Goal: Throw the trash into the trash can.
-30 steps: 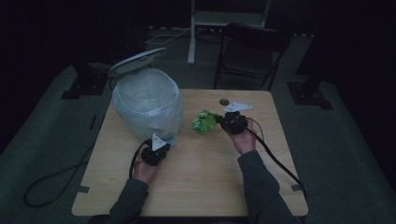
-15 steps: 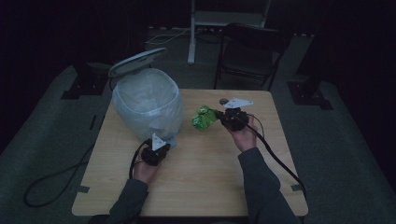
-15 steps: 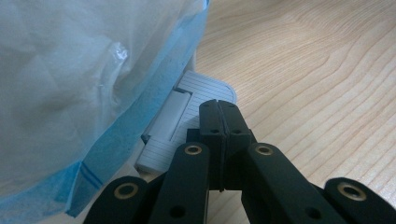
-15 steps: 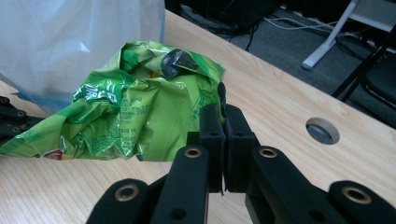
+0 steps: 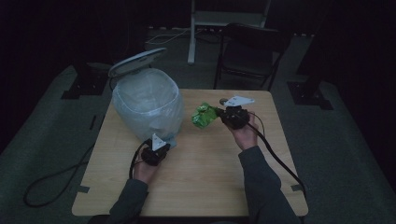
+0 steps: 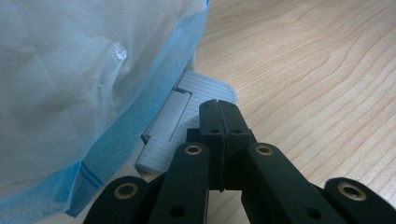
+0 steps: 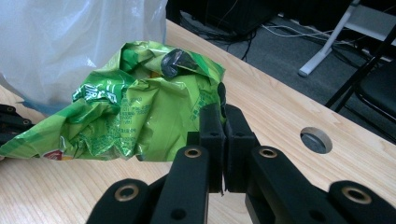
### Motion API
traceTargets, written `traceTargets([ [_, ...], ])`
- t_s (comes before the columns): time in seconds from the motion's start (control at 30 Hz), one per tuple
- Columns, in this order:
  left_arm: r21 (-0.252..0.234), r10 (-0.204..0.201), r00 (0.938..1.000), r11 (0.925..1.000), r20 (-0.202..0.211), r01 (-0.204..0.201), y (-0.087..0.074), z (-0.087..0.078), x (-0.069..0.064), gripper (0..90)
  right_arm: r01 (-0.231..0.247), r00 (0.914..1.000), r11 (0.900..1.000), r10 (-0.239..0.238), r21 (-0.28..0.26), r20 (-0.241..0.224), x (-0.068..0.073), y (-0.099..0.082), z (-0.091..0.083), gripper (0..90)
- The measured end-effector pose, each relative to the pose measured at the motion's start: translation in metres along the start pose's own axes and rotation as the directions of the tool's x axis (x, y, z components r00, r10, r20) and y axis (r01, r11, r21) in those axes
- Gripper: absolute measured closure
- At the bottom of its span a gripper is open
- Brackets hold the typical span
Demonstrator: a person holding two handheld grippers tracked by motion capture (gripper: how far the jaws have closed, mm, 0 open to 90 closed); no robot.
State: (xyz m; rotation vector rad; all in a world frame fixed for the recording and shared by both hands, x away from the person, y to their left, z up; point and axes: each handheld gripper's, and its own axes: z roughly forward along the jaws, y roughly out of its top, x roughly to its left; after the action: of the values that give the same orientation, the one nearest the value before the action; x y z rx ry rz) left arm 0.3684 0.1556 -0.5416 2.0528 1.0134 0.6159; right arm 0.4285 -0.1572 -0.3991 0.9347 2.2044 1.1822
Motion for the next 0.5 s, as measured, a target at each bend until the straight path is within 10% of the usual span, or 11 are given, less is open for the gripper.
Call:
traceTargets([
  [0.5, 0.000, 0.003, 1.0000, 1.0000, -0.002, -0.003, 0.000, 0.000, 0.000, 90.0, 0.009, 0.9999, 0.9996, -0.009, -0.027, 0.005, 0.001, 0.015, -0.006, 88.0],
])
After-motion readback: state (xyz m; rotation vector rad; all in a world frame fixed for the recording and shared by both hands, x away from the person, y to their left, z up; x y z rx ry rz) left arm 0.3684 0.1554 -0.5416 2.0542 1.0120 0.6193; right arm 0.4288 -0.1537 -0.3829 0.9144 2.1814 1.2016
